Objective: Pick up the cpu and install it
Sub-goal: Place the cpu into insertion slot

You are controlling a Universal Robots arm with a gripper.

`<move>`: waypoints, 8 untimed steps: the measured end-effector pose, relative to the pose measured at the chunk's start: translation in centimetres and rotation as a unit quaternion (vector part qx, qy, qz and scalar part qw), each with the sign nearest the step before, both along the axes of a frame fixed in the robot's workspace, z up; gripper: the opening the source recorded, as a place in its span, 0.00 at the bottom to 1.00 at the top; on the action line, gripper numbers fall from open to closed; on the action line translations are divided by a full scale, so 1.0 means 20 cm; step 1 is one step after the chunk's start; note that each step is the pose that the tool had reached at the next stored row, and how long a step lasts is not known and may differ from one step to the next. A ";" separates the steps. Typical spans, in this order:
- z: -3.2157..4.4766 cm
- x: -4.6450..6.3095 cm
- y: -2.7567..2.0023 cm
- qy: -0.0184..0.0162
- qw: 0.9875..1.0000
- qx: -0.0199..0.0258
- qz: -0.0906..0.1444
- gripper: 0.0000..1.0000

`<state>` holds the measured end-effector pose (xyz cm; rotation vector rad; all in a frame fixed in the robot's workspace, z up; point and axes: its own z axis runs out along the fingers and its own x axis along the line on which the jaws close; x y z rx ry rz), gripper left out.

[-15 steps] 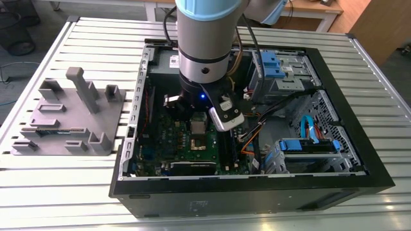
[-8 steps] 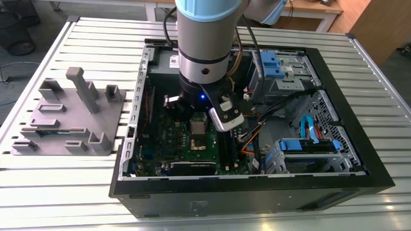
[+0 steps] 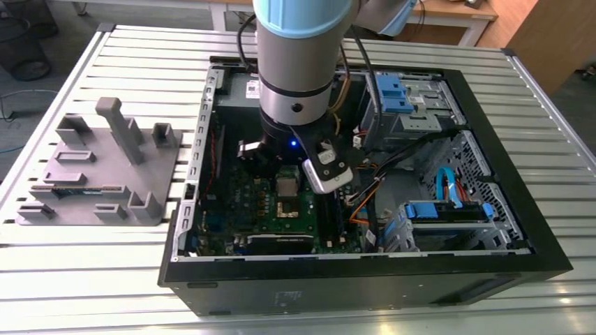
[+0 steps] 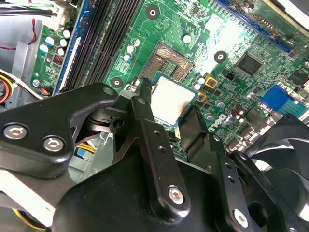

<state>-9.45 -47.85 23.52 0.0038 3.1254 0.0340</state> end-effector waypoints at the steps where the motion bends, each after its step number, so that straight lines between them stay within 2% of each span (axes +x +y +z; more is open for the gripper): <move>1: 0.000 0.00 0.000 0.000 1.000 0.000 0.000 0.47; 8: -0.015 0.00 0.000 0.000 1.000 0.000 0.000 0.47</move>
